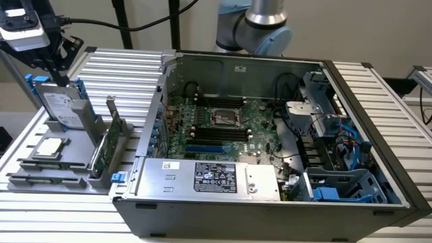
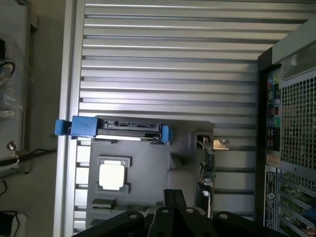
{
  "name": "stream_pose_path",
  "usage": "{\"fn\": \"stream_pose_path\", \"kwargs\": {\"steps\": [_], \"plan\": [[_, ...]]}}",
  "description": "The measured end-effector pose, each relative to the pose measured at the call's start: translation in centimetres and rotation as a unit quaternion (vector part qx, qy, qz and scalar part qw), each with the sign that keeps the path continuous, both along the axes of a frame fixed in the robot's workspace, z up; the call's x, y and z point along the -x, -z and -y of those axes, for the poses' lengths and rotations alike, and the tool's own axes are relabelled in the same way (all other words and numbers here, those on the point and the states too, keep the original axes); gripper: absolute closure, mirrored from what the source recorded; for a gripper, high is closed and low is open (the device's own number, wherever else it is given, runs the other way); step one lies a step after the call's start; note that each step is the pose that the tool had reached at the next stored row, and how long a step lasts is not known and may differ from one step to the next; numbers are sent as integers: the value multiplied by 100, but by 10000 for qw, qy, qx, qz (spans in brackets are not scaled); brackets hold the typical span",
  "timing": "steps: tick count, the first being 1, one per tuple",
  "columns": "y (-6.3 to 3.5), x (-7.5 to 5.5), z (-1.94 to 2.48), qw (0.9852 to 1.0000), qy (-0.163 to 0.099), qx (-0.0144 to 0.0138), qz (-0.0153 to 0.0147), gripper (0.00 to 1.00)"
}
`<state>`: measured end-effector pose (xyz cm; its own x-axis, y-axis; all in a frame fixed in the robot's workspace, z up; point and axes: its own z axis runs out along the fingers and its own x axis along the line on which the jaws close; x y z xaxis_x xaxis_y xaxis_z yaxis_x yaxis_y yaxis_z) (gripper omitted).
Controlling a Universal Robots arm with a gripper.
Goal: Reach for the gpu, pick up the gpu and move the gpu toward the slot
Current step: 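Reach for the gpu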
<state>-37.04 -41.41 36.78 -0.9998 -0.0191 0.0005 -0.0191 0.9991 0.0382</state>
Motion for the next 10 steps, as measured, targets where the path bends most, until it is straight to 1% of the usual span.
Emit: {"fn": "stream_pose_path", "kwargs": {"steps": [4,10], "plan": [[18,-123,93,10000,1,0,0,89],[57,-290,215,10000,0,3,-1,89]]}}
